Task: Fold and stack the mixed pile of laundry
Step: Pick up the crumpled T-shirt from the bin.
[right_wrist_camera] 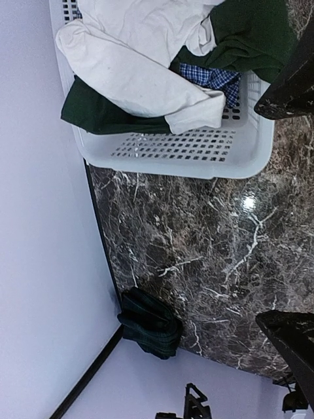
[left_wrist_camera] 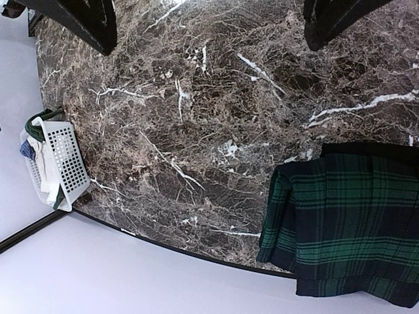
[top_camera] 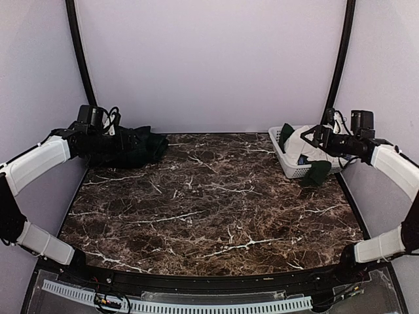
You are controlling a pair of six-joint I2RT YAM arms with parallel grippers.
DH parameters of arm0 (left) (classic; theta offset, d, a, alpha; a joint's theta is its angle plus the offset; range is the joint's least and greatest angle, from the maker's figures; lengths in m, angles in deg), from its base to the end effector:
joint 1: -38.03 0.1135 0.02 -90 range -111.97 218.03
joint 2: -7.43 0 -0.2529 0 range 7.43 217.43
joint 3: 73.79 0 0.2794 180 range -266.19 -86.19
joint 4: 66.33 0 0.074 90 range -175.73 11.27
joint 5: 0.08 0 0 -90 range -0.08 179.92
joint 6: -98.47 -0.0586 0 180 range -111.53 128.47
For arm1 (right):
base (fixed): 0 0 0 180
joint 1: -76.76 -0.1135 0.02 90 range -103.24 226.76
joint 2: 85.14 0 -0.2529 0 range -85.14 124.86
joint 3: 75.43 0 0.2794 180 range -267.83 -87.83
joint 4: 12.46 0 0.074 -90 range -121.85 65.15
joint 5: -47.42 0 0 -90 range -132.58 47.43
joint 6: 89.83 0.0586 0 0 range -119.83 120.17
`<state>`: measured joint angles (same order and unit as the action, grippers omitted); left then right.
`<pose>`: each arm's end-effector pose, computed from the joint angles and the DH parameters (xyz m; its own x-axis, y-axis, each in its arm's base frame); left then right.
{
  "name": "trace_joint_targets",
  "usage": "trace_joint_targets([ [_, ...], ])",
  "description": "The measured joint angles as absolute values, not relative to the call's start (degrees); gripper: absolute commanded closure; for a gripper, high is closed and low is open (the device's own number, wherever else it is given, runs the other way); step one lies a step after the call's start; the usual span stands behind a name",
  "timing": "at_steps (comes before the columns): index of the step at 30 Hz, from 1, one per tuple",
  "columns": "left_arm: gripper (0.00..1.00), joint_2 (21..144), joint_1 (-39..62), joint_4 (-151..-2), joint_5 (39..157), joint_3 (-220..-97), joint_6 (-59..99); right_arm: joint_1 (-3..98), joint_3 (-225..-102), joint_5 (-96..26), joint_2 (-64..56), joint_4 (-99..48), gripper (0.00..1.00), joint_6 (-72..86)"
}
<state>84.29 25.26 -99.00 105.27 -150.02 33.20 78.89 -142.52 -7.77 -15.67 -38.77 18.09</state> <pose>0.3389 -0.0927 0.2851 -0.6658 -0.2628 -0.6984 0.1656 0.8606 -0.4817 0.3186 0.0216 0.2801 -0.6011 0.2752 -0.7504 -0.2995 0.7929 0.5307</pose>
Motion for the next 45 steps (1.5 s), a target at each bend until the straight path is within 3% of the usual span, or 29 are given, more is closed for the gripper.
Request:
trace_joint_targets([
  [8,0.01,85.3,24.5,-99.0,105.3,-152.0,33.3,79.3,-159.1,-17.4,2.9,-39.9,0.03,17.1],
  [19,0.01,86.0,23.2,-98.6,105.3,-152.1,33.8,81.7,-179.0,-31.1,20.0,-45.4,0.10,12.1],
  [29,0.01,87.1,22.3,-98.9,105.2,-153.5,34.2,83.7,-182.3,-40.6,32.6,-49.3,0.17,9.4],
  [38,0.01,87.2,22.3,-98.8,105.2,-153.8,34.2,84.4,-185.5,-47.4,36.6,-50.4,0.19,7.3],
  [40,0.01,87.3,22.3,-98.8,105.2,-153.8,34.2,84.5,-187.1,-48.4,38.1,-50.5,0.23,6.9],
  [43,0.01,87.3,22.4,-98.8,105.1,-153.8,34.2,84.6,-188.2,-48.6,40.1,-51.0,0.36,6.4],
  [45,0.01,87.3,22.3,-98.8,105.0,-153.8,34.2,84.8,-189.1,-48.4,41.4,-51.6,0.57,6.5],
])
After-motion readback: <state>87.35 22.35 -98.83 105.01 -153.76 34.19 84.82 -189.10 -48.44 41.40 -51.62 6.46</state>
